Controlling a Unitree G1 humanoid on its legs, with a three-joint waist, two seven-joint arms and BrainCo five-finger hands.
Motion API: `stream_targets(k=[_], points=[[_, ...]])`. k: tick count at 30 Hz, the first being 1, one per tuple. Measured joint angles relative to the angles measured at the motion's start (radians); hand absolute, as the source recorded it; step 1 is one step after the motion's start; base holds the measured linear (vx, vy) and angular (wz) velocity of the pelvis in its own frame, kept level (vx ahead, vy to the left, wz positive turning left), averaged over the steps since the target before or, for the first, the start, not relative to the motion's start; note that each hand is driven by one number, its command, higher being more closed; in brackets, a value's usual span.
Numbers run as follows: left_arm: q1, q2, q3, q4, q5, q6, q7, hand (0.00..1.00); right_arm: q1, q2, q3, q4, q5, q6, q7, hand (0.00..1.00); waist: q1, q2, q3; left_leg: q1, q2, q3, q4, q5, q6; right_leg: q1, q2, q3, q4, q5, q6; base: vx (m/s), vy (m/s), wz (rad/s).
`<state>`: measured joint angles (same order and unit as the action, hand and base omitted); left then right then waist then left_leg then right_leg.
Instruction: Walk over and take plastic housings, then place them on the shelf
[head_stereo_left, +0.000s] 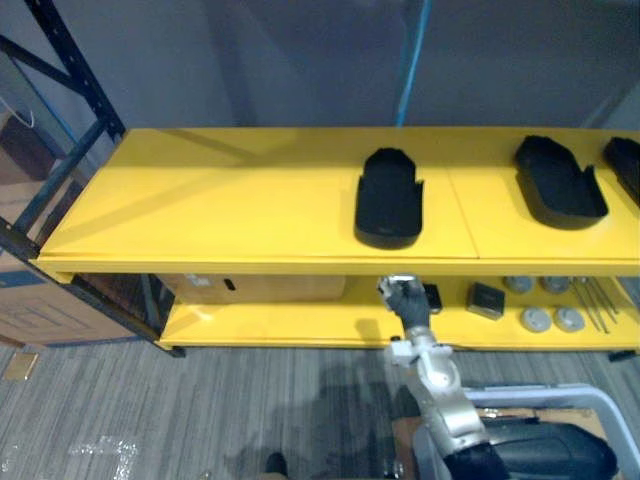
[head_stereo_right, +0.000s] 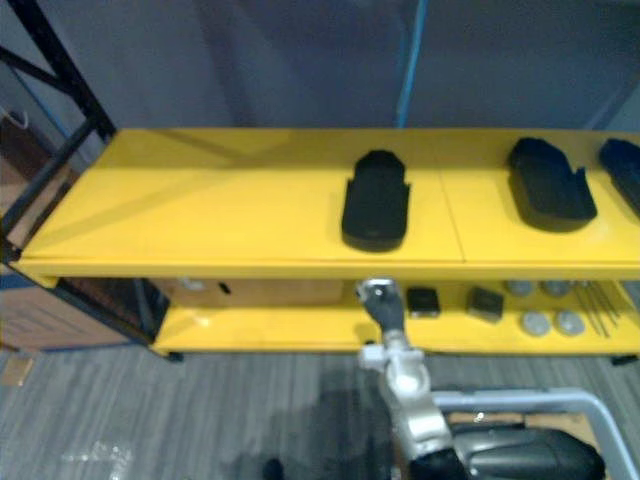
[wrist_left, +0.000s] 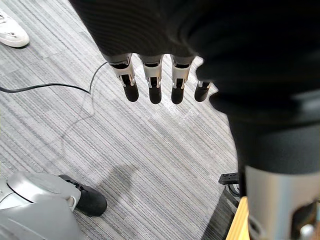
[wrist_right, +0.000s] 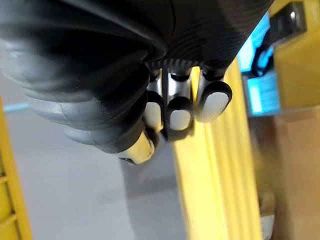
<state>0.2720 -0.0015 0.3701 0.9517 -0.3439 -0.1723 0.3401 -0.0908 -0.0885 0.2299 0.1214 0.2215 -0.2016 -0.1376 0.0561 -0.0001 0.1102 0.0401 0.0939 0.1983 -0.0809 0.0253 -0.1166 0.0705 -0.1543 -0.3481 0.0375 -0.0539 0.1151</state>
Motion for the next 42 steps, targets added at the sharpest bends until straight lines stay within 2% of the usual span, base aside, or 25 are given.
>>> stream_targets(k=[8,18,23,31,38,42], points=[[0.0,-0.004,-0.002,0.002,0.002,0.002,-0.011,0.0,-0.073,0.0,-0.01,0.041,0.0,0.012,-0.018,1.0,0.011,0.013,0.01,0.006,0.001,-0.006,0.0,0.001,0.001,0.003,-0.001,-0.001,0.005,0.001,0.001,-0.01,0.002,0.0],[-0.001,-0.005,-0.031,0.002,0.01,0.002,-0.037,0.0,-0.177,-0.005,-0.09,0.112,0.001,0.023,-0.04,1.0,0.014,0.026,0.041,0.008,-0.003,-0.03,0.0,0.003,0.001,0.02,-0.002,-0.023,0.001,0.001,0.001,0.0,0.0,0.05],[-0.001,-0.004,-0.033,0.002,0.01,0.007,-0.039,0.0,-0.239,-0.019,-0.148,0.148,0.054,0.06,-0.032,1.0,0.013,0.032,0.051,0.009,-0.004,-0.047,0.0,0.008,0.001,0.034,-0.002,-0.039,-0.001,0.001,0.001,-0.01,-0.003,0.1],[0.003,-0.002,-0.033,0.007,0.038,0.011,-0.045,0.0,-0.321,-0.059,-0.211,0.256,0.133,0.091,0.036,1.0,0.016,0.035,0.054,0.008,-0.005,-0.052,-0.001,0.015,0.002,0.035,-0.003,-0.04,0.001,0.002,0.003,-0.03,0.0,0.02],[0.002,0.015,-0.04,0.008,0.039,0.017,-0.051,0.0,-0.408,-0.139,-0.251,0.363,0.193,0.099,0.124,1.0,0.013,0.049,0.069,-0.006,-0.009,-0.079,-0.004,0.023,0.002,0.037,-0.004,-0.066,0.0,0.003,0.005,-0.01,-0.003,0.09],[0.004,0.032,-0.04,0.011,0.04,0.022,-0.054,0.0,-0.469,-0.147,-0.276,0.434,0.221,0.102,0.16,1.0,0.017,0.049,0.072,-0.006,-0.01,-0.08,-0.001,0.025,0.001,0.038,-0.005,-0.068,-0.001,0.003,0.004,0.0,-0.003,0.03]])
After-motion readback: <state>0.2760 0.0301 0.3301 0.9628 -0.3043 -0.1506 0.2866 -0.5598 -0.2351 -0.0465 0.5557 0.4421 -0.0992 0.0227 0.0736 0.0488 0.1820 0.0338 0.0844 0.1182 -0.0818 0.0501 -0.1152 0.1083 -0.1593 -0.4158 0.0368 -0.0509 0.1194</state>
